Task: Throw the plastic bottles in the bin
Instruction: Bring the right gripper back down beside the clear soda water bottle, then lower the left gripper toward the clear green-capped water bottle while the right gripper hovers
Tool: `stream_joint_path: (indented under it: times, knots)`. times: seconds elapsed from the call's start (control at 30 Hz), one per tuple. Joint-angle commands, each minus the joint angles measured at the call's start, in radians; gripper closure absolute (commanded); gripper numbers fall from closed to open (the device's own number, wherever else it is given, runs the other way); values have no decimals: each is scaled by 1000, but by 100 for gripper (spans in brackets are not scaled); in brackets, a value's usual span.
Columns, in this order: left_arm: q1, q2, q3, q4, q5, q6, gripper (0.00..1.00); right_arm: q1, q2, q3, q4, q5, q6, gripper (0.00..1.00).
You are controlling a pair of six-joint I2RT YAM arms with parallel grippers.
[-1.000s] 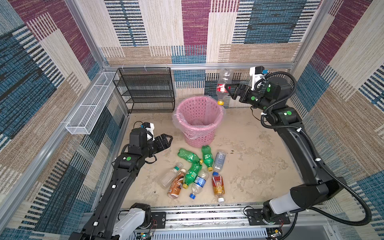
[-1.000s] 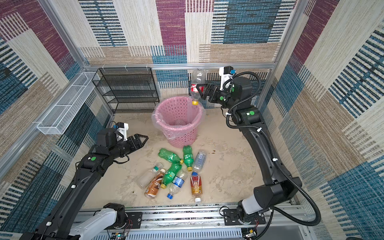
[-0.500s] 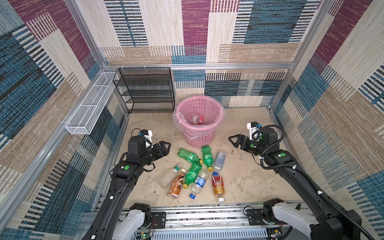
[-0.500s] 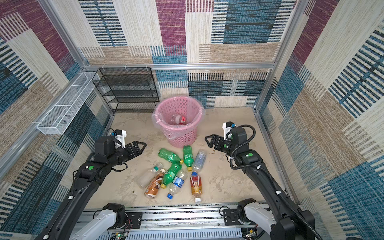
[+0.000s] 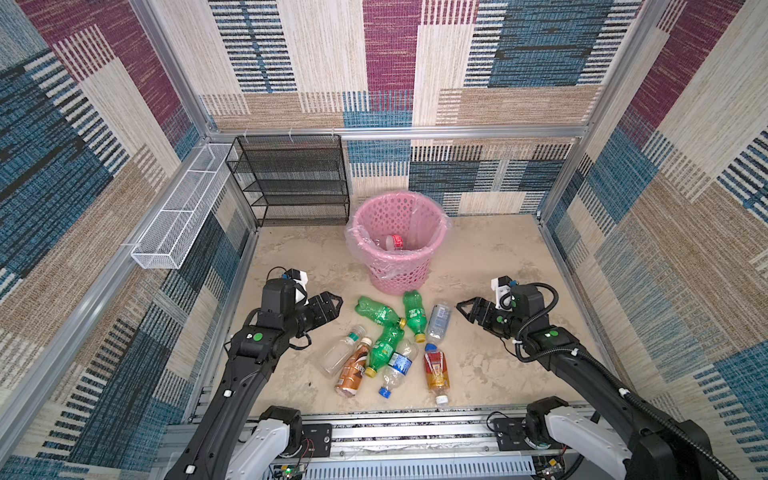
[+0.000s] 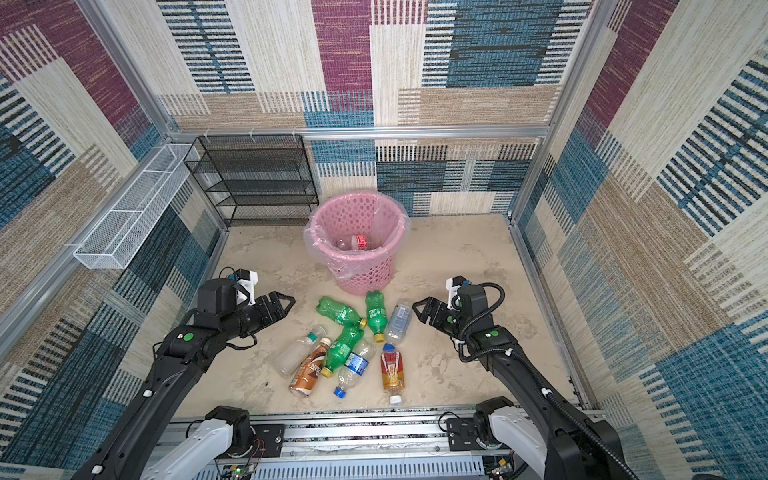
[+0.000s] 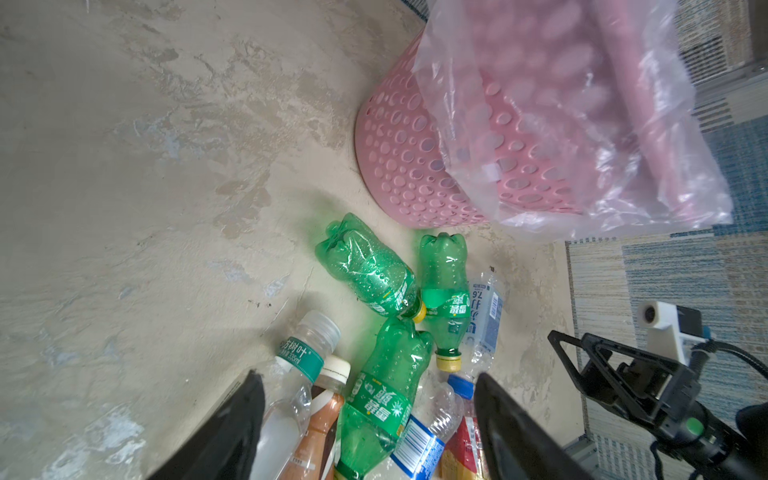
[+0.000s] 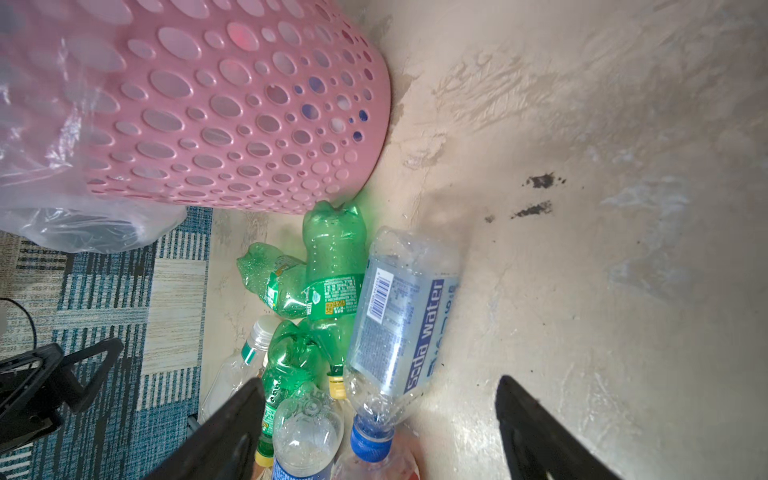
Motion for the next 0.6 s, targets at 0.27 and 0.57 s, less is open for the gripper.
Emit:
stream_joint_path:
  times: [0.27, 0.57]
  knots:
    - [-6, 121, -44, -107, -37, -8, 21, 0, 7, -37, 78, -27, 27, 13]
    - [-117, 236, 49, -285, -236, 77, 11, 1, 31, -42, 96, -29, 20, 13]
